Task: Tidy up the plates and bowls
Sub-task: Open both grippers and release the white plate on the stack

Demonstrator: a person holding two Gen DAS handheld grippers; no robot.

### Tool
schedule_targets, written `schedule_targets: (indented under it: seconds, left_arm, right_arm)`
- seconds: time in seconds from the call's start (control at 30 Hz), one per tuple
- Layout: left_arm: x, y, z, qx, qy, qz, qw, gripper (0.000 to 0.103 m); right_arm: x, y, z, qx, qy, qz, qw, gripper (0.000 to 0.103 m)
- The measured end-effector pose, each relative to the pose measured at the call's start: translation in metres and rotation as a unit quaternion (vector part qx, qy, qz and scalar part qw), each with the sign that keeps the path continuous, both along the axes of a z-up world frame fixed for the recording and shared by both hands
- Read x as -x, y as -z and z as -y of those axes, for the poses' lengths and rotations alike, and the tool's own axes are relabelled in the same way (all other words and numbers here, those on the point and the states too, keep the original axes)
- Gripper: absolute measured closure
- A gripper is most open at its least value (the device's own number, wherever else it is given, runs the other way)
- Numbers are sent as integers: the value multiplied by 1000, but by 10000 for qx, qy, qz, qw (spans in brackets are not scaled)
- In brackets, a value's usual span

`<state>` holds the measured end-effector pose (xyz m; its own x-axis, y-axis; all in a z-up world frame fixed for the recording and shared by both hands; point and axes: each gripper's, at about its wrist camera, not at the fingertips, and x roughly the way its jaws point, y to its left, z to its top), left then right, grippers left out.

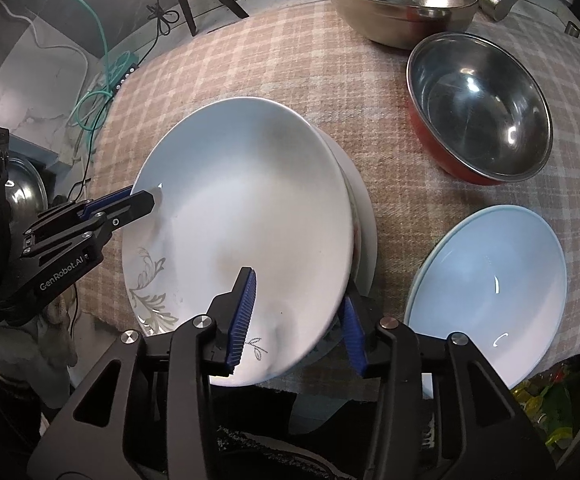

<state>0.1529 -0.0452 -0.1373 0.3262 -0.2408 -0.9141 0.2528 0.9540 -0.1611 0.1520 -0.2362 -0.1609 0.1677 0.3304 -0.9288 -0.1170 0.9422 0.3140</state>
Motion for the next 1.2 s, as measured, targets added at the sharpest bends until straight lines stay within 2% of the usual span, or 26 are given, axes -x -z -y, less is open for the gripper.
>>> schedule_targets:
  seconds: [0.5,0.63,0.67,0.97,1.2]
  left_arm:
    - [3,-5,-13,217,-202,-4,9996,87]
    - [3,-8,-13,271,-230,7,9994,87]
    - [3,-8,-13,278,-237,15,9993,87]
    - [6,-12,-16,352,-290,3,9990,87]
    - [6,-22,-19,441,-383,71,9983,87]
  right_arm:
    - [0,-2,-17,563,-464,68,9973,58]
    - [0,-4,-15,632,-435,123,9970,58]
    - [0,-4,-13,676,-388,130,9969,55]
    - [-1,-5,2,165,-66,67,9998,55]
    - [1,-16,6,42,43,304,9995,55]
